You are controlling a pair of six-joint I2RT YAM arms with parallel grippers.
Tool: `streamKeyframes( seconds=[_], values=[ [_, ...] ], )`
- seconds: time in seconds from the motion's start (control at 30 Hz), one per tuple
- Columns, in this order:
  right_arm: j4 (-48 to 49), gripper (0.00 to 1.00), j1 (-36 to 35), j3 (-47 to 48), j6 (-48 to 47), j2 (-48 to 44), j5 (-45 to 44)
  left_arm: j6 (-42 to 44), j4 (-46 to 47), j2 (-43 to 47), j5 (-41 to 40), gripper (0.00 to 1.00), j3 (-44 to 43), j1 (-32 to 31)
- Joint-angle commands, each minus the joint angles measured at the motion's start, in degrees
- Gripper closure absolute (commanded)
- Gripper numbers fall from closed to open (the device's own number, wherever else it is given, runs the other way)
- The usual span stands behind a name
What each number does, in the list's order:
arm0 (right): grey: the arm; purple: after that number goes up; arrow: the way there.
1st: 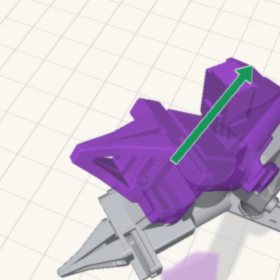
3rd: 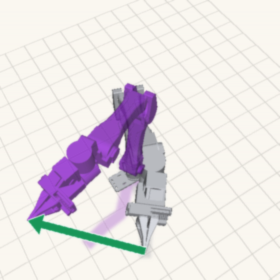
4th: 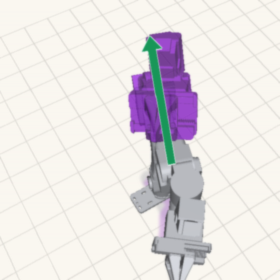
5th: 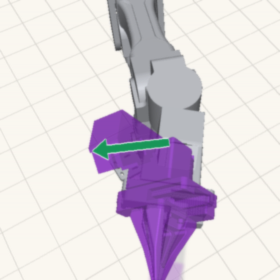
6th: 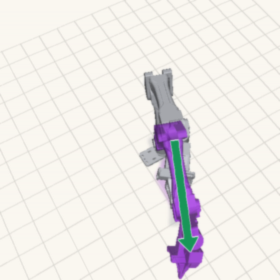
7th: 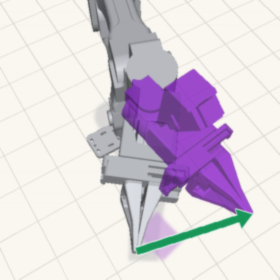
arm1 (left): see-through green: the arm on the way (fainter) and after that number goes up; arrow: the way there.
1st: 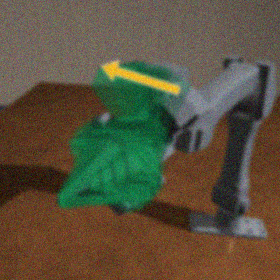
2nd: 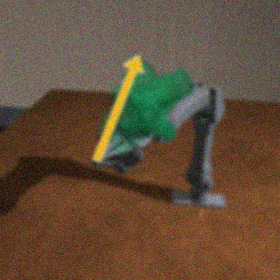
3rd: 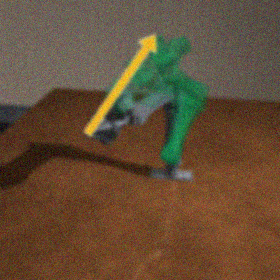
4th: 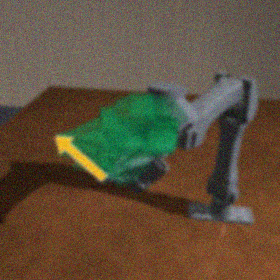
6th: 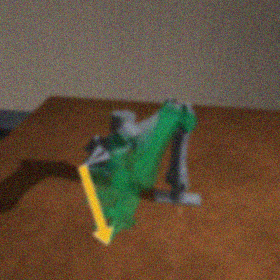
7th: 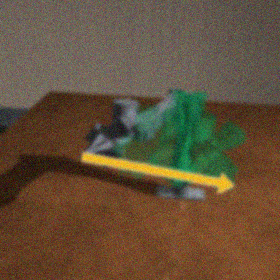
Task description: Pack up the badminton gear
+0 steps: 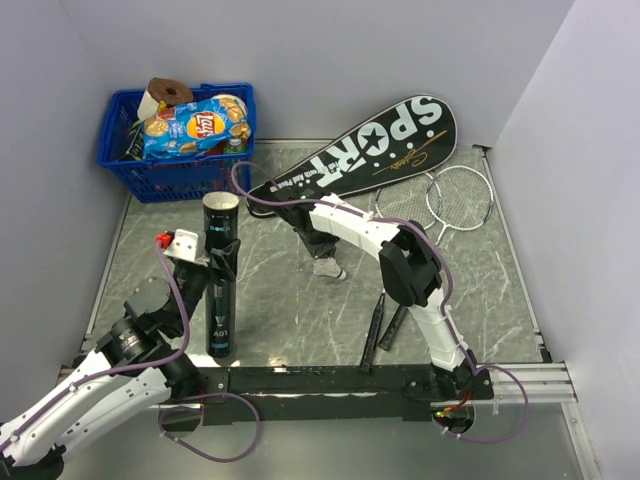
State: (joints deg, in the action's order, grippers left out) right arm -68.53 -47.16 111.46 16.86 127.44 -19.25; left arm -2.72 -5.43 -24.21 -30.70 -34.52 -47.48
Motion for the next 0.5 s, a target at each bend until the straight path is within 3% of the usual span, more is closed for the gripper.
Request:
streamKeyframes(
  seconds=[0.0, 0.13, 0.47],
  values=[
    [-3.5, 1.00, -0.4, 2.5, 0.4, -4.5, -4.7, -0.9, 3.1, 0.4, 2.6, 0.99, -2.7, 0.3],
    [-2.1, 1.00, 0.8, -0.8, 1.3, -10.7, -3.9, -0.3, 4.1, 0.1, 7.8, 0.99, -2.2, 0.3],
    [6.2, 1.00, 6.6, -13.1, 2.5, -36.6, 4.8, 2.1, 7.1, -2.2, 32.1, 0.99, -1.0, 0.3]
  ],
)
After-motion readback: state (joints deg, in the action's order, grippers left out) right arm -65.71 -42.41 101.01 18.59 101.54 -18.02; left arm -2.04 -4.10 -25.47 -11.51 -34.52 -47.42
